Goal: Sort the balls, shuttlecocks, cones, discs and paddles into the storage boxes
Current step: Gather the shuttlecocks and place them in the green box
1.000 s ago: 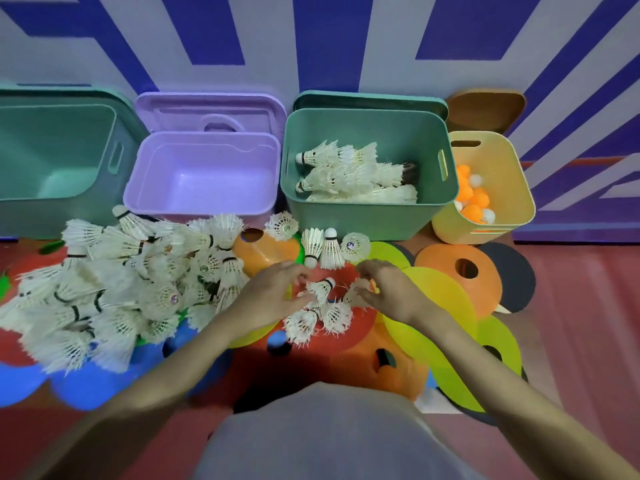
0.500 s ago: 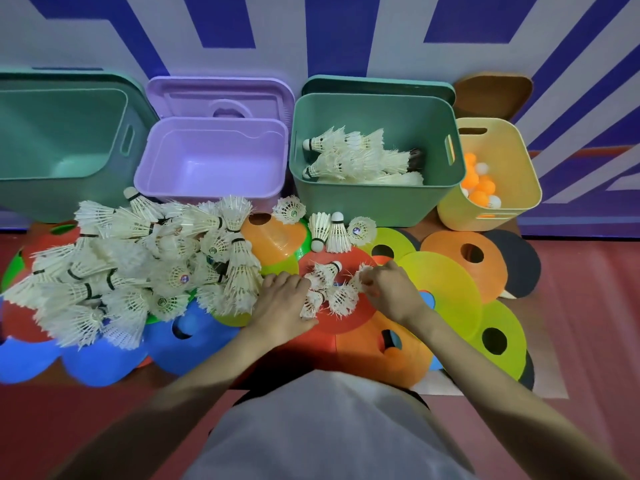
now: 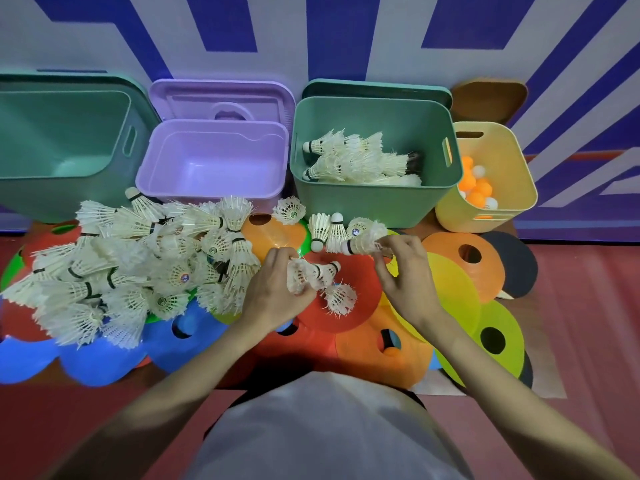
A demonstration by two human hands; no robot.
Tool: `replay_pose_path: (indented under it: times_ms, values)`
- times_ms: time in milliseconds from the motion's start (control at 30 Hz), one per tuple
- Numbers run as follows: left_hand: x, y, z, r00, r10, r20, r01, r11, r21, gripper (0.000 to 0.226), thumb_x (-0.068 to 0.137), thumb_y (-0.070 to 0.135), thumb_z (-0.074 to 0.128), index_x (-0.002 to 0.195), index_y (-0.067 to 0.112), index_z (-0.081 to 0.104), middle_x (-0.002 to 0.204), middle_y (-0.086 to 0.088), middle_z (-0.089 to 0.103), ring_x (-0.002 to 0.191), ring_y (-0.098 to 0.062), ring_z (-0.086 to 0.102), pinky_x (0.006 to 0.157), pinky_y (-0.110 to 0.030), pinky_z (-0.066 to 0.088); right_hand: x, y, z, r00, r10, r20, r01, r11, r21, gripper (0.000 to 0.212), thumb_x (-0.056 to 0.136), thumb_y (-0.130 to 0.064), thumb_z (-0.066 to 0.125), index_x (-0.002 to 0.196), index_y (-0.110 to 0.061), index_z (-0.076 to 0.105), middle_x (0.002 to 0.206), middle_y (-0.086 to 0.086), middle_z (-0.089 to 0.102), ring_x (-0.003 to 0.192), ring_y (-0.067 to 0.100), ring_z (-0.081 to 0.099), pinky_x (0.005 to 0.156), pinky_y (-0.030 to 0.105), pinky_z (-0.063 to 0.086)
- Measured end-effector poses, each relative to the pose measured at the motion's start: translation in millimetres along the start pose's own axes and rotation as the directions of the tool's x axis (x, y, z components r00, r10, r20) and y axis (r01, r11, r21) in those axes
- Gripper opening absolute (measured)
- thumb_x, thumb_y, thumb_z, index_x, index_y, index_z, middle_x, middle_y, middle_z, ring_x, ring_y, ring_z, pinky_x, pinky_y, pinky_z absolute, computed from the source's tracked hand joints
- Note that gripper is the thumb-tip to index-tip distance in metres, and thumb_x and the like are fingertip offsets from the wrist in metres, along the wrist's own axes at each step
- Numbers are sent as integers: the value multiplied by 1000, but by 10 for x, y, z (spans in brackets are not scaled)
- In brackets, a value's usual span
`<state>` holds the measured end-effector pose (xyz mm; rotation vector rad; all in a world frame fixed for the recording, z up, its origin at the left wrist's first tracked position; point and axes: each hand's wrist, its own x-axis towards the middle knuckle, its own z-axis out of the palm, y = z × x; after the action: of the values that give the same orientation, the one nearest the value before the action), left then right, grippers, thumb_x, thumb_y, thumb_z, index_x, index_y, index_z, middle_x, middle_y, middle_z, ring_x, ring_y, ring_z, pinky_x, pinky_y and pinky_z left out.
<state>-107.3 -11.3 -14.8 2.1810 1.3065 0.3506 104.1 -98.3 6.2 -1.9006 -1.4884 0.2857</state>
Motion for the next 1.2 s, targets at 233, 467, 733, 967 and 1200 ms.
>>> replay_pose_path:
  times_ms: [233, 467, 733, 967, 1200]
  values:
    - [29, 37, -35, 997, 78, -28, -81, 993, -84, 55, 77, 32, 71, 128, 20, 56, 114, 8, 54, 107, -14, 54, 85, -32, 48, 37, -344, -109, 960, -281, 16, 277, 953, 120, 12, 95, -15, 55, 102, -9, 62, 102, 2, 57, 102, 19, 53, 85, 38, 46]
    - [30, 102, -68, 998, -4, 58, 14, 987, -163, 92, 68, 33, 81, 145, 27, 30, 108, 5, 59, 102, -16, 56, 87, -34, 47, 79, -282, 125, 860, -474, 191, 494, 866, -72, 22, 84, 0, 65, 102, -11, 67, 96, -6, 65, 97, 22, 51, 80, 30, 36]
    - [112, 66, -140, 987, -113, 112, 155, 844, -514, 86, 57, 23, 91, 130, 34, 46, 86, 9, 63, 78, 4, 59, 73, -13, 44, 127, -299, 188, 877, -395, 274, 395, 917, 57, 21, 92, -18, 54, 108, -12, 68, 93, -6, 67, 95, 14, 47, 81, 24, 31]
    - [152, 86, -160, 951, -168, 258, 301, 688, -660, 63, 70, 23, 83, 126, 27, 54, 108, -4, 62, 100, -9, 61, 86, -20, 49, 156, -300, 205, 945, -263, 194, 247, 964, 102, 14, 90, -15, 63, 101, -10, 69, 90, -2, 68, 89, 20, 54, 80, 33, 43]
    - [175, 146, -179, 921, -29, 389, 287, 726, -625, 87, 67, 8, 85, 139, 31, 41, 122, 7, 48, 110, 3, 50, 91, -23, 44, 183, -226, 201, 972, -171, 164, 160, 984, 74, 12, 89, -15, 62, 99, -12, 69, 89, 1, 69, 90, 23, 56, 84, 38, 44]
